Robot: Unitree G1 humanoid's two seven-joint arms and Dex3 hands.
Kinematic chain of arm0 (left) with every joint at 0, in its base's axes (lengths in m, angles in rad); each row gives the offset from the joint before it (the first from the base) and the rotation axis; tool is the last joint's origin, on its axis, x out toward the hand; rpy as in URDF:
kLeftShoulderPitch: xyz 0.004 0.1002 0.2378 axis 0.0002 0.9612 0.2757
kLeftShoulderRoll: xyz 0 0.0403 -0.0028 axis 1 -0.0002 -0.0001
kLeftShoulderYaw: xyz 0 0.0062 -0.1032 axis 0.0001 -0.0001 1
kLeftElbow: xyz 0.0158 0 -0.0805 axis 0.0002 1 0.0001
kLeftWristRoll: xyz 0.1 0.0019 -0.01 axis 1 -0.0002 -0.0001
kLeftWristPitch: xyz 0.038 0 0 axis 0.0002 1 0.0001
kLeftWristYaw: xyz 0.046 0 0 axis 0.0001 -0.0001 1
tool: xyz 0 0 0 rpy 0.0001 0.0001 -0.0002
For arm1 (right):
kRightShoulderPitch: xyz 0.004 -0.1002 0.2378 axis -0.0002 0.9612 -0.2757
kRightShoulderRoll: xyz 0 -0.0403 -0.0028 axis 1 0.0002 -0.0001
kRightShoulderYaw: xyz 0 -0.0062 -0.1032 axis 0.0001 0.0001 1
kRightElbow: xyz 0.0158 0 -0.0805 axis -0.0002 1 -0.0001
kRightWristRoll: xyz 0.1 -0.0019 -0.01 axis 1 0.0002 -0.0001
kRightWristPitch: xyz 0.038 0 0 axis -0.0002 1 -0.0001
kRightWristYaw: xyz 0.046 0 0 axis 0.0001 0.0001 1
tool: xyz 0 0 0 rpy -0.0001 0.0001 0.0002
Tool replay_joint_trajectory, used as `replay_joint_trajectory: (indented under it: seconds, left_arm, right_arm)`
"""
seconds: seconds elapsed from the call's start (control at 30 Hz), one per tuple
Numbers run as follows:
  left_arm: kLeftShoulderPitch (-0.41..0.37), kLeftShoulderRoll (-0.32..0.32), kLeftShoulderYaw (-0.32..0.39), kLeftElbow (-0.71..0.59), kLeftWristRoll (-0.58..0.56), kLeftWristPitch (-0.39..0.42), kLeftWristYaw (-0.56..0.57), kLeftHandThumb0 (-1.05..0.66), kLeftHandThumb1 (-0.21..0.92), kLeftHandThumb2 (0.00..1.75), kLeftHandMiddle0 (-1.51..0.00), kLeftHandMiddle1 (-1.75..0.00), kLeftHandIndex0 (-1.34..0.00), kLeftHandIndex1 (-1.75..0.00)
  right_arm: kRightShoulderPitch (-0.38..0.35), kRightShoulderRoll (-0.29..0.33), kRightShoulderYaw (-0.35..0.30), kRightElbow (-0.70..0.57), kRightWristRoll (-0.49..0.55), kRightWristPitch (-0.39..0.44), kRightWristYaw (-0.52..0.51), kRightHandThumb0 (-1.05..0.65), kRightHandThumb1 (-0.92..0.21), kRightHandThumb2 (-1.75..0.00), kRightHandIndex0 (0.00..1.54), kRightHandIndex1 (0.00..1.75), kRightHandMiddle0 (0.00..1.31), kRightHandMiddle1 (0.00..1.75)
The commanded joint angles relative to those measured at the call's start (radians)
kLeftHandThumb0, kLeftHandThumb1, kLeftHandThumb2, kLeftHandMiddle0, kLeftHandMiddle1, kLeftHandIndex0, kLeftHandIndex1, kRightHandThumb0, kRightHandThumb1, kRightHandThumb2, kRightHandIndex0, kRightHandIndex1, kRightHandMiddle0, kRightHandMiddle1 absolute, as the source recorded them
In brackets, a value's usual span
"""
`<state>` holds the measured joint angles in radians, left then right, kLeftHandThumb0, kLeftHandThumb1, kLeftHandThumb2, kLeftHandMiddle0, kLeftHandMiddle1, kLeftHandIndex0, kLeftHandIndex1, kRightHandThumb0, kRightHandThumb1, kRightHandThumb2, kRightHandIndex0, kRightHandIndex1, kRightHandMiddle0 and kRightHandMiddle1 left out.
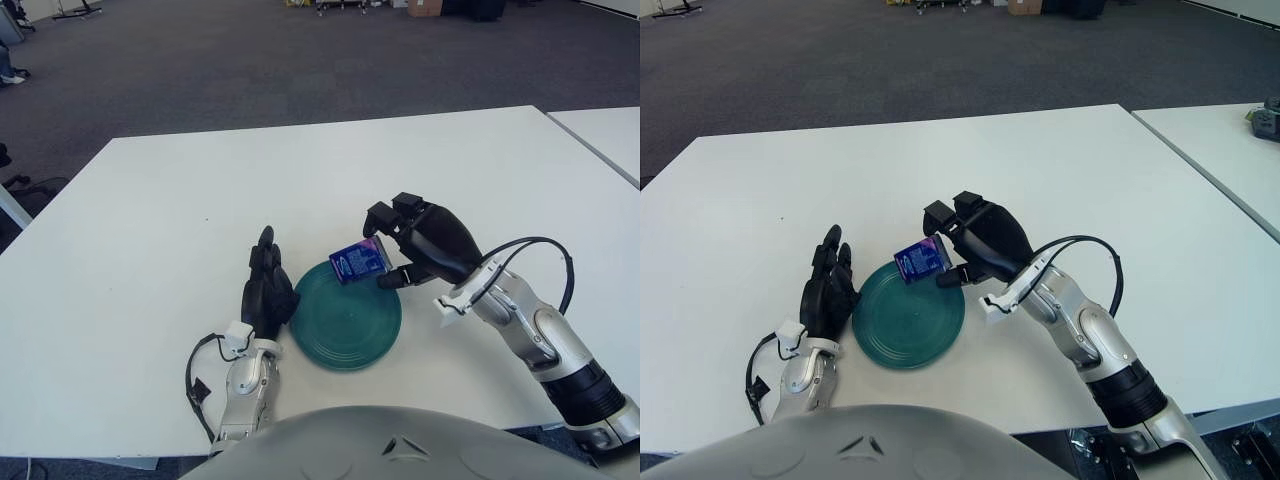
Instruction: Put the gum into the plate.
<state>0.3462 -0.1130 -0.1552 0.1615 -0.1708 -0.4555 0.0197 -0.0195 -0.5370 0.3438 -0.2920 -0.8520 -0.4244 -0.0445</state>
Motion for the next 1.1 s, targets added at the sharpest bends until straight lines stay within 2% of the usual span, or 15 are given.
replay_joint_trajectory:
  seconds: [0.0,0.3,0.5,0.73,0.8,0.93,1.03,1.07]
  left_arm:
    - [0.025,-0.072,0.008,0.077,-0.019,0.036,0.014,-1.05,0.92,0.93,-0.07,0.00,0.00,-0.24]
    - [0.022,-0.062,0.003,0.062,-0.011,0.083,0.023,-1.05,0.92,0.94,-0.06,0.00,0.00,-0.21]
    - [0.020,-0.067,0.004,0.063,-0.014,0.075,0.027,-1.05,0.92,0.93,-0.08,-0.01,0.00,-0.23]
    - [0.029,-0.067,0.001,0.056,-0.011,0.070,0.030,-1.04,0.92,0.93,-0.09,-0.01,0.00,-0.26]
    - [0.031,-0.067,0.001,0.058,-0.005,0.063,0.034,-1.04,0.92,0.94,-0.09,-0.01,0.00,-0.26]
    - [0.032,-0.067,0.001,0.070,0.000,0.051,0.037,-1.05,0.92,0.95,-0.08,0.00,0.00,-0.27]
    - [0.029,-0.071,0.003,0.085,-0.001,0.036,0.040,-1.05,0.92,0.95,-0.07,0.00,0.00,-0.26]
    - [0.028,-0.072,0.004,0.087,-0.002,0.032,0.041,-1.05,0.92,0.95,-0.07,0.00,0.00,-0.26]
  right_arm:
    - [0.022,-0.010,0.001,-0.020,0.009,-0.028,0.016,-0.38,-0.76,-0.75,0.56,1.75,0.30,1.75]
    - [0.047,-0.009,0.021,-0.004,-0.003,-0.085,0.056,-0.37,-0.82,-0.67,0.53,1.75,0.26,1.75]
    - [0.031,-0.003,0.046,0.051,-0.089,-0.125,0.000,-0.37,-0.83,-0.65,0.50,1.75,0.26,1.75]
    - [0.034,-0.006,0.047,0.060,-0.101,-0.128,0.014,-0.37,-0.82,-0.66,0.50,1.75,0.26,1.75]
    - [0.041,-0.007,0.046,0.055,-0.099,-0.118,0.031,-0.37,-0.86,-0.60,0.49,1.74,0.24,1.75]
    - [0.051,-0.008,0.042,0.044,-0.091,-0.100,0.062,-0.36,-0.91,-0.54,0.47,1.56,0.21,1.75]
    - [0.059,-0.005,0.040,0.030,-0.082,-0.080,0.095,-0.64,-0.92,-0.74,0.44,1.40,0.18,1.60]
    - [0.063,-0.003,0.039,0.023,-0.079,-0.072,0.106,-0.67,-0.92,-0.76,0.43,1.37,0.18,1.58]
